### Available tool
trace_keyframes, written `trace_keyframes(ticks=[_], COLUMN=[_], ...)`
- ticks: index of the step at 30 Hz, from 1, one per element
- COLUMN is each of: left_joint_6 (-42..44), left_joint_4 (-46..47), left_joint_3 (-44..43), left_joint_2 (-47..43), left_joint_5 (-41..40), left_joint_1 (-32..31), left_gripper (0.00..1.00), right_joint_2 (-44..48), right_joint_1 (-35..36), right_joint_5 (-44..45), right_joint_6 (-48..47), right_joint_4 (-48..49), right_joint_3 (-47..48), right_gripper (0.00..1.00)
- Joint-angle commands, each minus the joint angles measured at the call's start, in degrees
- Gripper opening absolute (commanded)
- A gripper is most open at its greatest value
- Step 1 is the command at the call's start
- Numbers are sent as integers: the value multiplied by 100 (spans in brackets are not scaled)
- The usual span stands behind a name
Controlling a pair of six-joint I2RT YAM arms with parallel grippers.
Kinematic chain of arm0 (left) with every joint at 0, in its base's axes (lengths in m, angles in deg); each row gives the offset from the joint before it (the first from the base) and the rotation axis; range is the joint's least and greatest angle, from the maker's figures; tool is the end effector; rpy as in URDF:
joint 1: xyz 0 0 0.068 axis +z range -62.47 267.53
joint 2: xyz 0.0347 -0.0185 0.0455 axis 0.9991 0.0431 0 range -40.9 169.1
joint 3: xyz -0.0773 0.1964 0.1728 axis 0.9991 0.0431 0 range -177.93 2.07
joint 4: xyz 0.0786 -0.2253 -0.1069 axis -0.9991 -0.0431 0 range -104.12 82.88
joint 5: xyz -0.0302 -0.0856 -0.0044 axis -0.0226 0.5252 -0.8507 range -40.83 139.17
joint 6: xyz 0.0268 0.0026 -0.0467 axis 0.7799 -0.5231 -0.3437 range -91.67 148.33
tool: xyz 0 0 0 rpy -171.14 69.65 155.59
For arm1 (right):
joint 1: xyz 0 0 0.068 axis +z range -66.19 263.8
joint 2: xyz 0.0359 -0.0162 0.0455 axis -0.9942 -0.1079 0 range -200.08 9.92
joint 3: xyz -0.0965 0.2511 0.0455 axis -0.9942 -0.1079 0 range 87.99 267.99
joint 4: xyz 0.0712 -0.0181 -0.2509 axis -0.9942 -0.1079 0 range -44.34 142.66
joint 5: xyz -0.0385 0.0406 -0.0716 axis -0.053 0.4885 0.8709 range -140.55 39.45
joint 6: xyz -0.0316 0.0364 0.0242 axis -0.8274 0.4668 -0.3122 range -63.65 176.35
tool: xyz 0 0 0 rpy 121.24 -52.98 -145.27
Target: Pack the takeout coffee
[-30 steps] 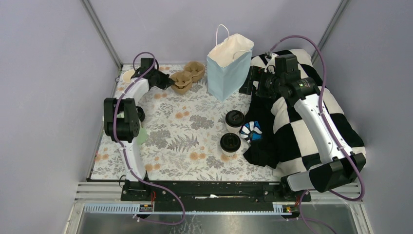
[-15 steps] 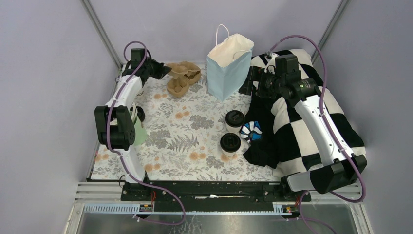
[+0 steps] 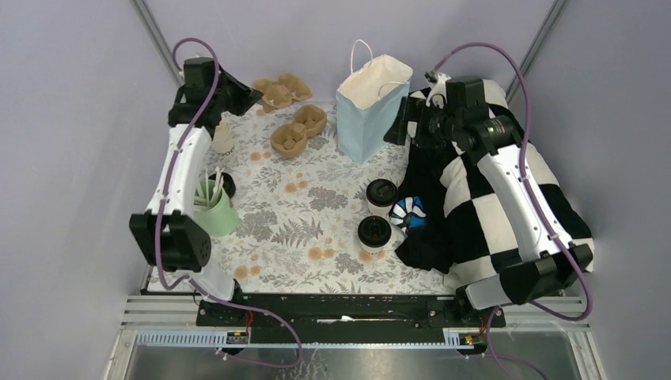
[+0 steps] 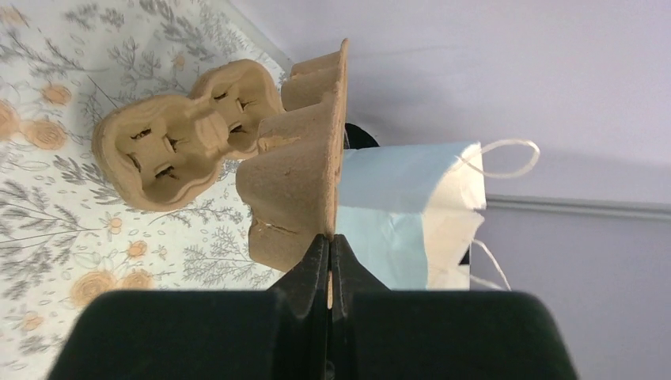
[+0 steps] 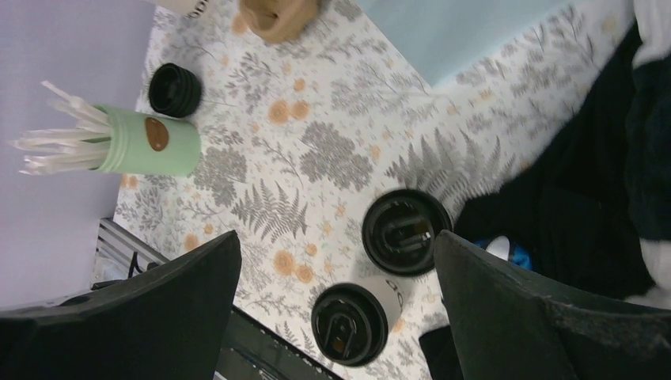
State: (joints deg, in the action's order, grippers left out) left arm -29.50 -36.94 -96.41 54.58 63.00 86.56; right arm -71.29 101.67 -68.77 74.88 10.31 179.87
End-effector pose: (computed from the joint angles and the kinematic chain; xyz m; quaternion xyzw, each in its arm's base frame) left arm 0.3833 -0.0150 0.4001 -0.3471 0.7737 -0.3446 0.4027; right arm 0.2830 0.1029 0.4220 -0.0721 0.8627 0.2815 0.4139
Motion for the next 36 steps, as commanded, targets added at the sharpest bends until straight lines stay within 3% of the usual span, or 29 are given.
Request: trace_keyframes(ticks=[1, 5, 11, 22, 29, 36], left_joint_6=[1218, 1924, 2257, 2461, 2497, 2546], left_joint_4=[-871, -1896, -2273, -2484, -2458, -2458], left_joint_3=[-426, -659, -481, -125, -173, -215], left_joint_2=[-973, -1473, -1999, -2250, -2153, -2071], left_joint_5=[-385, -761, -671, -675, -601, -586], left_joint_1=[-88, -148, -331, -971, -1071, -1224], left_gripper=[0, 0, 0, 0, 0, 0], right_joint_2=[-601, -1570, -2897, -3382, -3272, -3614], right_joint_1=[420, 1221, 1872, 2110, 2273, 2278], right_joint_5=[-177, 25, 28, -713, -696, -595], right_joint_6=[-476, -498, 433, 1334, 1336, 1366], right_joint_4=[-115, -250, 389, 2449, 3069, 3247], right_joint_3=[1138, 2469, 3886, 3042, 2288, 2501], right_gripper=[98, 98, 97, 83, 89, 85])
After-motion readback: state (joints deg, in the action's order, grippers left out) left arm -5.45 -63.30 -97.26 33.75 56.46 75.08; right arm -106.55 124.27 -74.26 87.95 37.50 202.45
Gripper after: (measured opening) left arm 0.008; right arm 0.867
